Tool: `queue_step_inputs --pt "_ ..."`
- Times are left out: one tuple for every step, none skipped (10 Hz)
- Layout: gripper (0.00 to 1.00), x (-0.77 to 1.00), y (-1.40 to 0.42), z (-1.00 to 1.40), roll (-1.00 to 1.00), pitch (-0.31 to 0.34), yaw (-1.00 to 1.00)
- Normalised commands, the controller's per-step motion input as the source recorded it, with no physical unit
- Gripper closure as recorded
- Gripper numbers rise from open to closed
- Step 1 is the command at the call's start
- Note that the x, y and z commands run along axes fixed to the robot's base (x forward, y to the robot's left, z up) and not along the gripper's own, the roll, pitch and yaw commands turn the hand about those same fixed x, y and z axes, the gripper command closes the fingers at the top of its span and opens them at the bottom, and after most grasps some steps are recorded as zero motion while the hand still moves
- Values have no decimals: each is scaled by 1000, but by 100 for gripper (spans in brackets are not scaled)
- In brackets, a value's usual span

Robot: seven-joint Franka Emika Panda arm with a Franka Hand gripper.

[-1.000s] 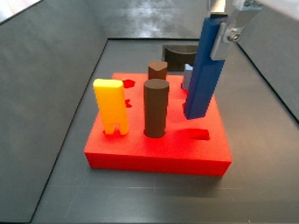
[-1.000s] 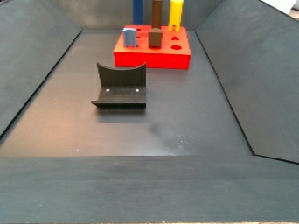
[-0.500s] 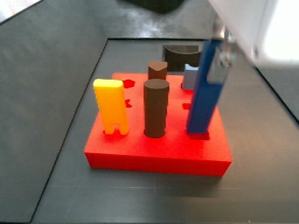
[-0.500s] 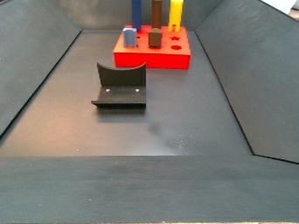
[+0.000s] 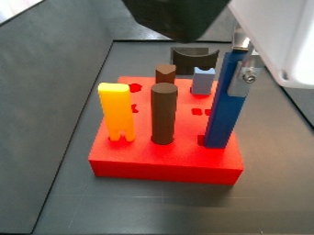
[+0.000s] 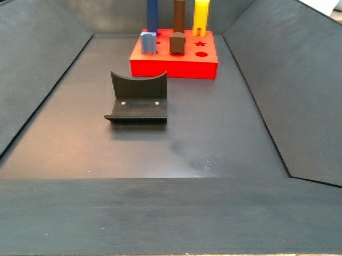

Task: Pick up the rectangle object. Move up. Place the rectangle object on the fixture. Regrasp the rectangle object. Move to above the board. Insert the rectangle object.
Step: Insert the rectangle object.

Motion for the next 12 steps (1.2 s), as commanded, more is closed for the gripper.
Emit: queue_step_inputs --pt "100 -463 0 -77 -9 -129 -94" --pt "100 -340 40 -80 -40 -137 0" --pt "100 -140 97 -146 -46 -131 0" --pt "100 31 17 -263 -37 -103 17" --pt "100 309 0 -297 -51 -99 94" --pt "100 371 0 -300 -64 -94 74" --pt "100 426 0 -271 -36 -6 106" --pt "100 506 0 -257 0 0 151" --pt "100 611 -3 -271 0 19 131" --pt "100 597 0 -280 0 0 91" --pt "100 437 0 -309 0 0 71" --pt "100 254 0 -403 0 0 69"
